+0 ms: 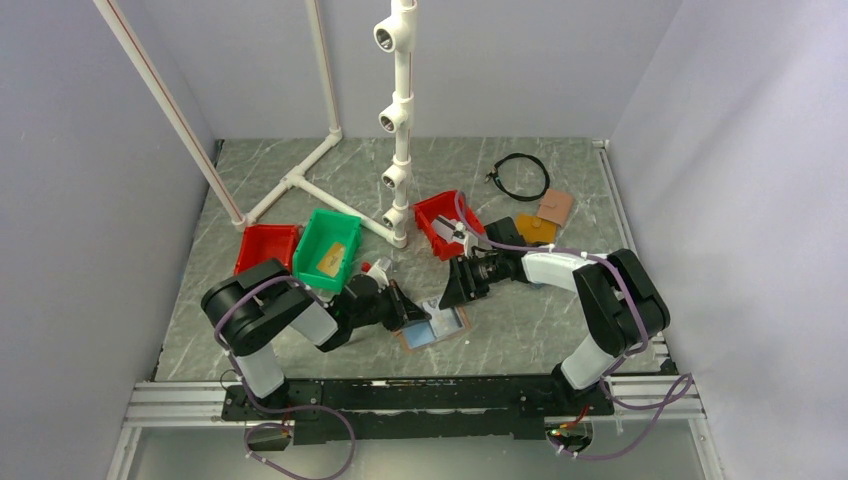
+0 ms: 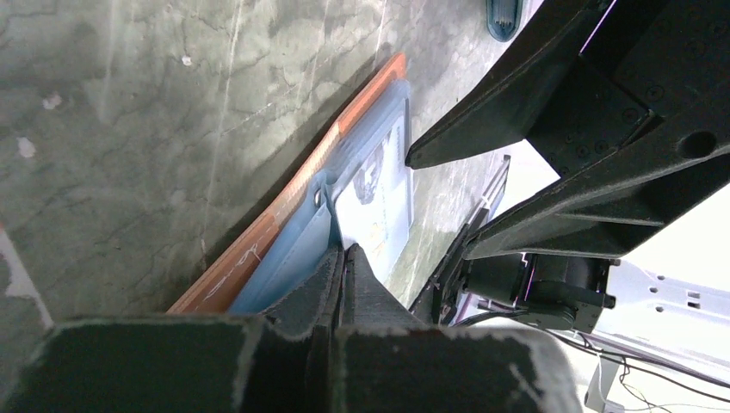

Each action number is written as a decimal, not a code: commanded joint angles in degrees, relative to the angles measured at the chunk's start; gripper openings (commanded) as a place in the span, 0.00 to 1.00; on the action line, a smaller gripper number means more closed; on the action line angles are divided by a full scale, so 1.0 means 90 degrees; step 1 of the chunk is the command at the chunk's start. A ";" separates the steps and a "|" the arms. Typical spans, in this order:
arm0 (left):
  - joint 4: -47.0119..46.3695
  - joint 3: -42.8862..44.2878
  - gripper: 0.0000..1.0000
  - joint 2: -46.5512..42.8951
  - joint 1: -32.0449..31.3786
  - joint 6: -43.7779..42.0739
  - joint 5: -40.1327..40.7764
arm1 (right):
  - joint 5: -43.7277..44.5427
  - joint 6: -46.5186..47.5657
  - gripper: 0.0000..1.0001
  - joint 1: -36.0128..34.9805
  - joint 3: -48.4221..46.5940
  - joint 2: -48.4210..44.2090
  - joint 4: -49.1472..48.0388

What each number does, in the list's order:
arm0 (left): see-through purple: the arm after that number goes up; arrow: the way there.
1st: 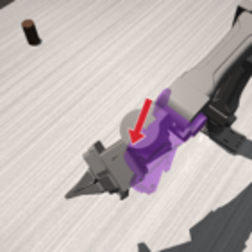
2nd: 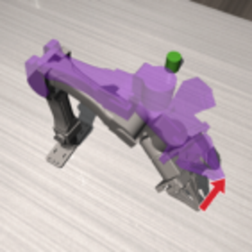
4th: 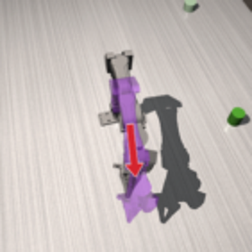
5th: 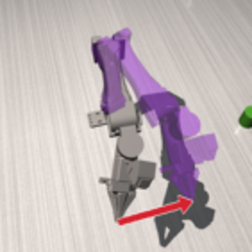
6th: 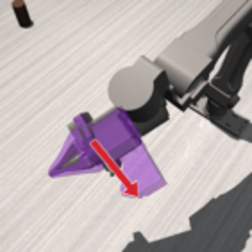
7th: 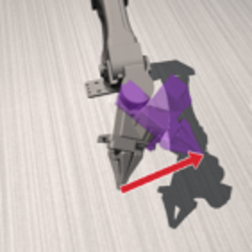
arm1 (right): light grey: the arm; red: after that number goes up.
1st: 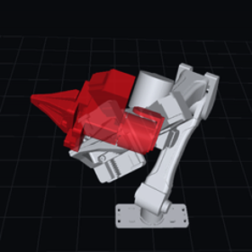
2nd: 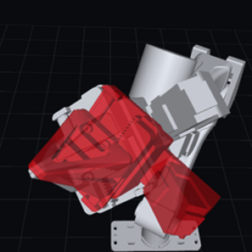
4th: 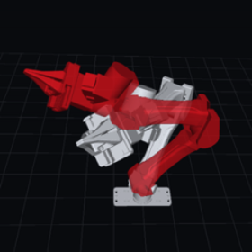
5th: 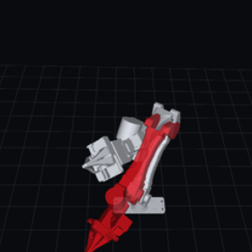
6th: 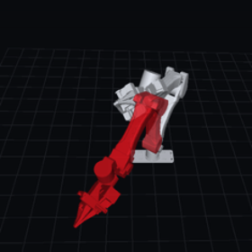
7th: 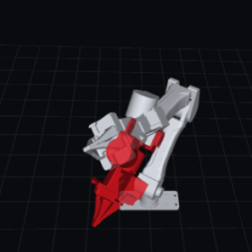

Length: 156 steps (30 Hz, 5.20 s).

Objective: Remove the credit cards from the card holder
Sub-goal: Remove the credit card from the card holder.

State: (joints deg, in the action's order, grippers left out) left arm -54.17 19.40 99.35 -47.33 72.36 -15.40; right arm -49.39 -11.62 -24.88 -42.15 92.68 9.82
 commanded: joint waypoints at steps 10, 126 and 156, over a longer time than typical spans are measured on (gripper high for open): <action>-0.1401 -0.0279 0.00 0.0032 -0.0004 -0.0140 0.0072 | 0.0174 0.0075 0.55 -0.0009 -0.0083 0.0080 0.0050; 0.0346 -0.0493 0.00 -0.3391 0.0337 -0.2006 -0.0787 | -0.3618 0.2599 0.47 0.0895 -0.0578 -0.0935 0.1310; 0.1129 0.0126 0.00 -0.4123 0.0346 -0.3367 -0.2131 | -0.3017 0.5315 0.56 0.0216 -0.0947 -0.1191 0.3241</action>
State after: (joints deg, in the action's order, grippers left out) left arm -36.47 18.79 62.74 -44.36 41.23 -32.42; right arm -72.64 32.38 -22.76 -48.69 82.08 37.34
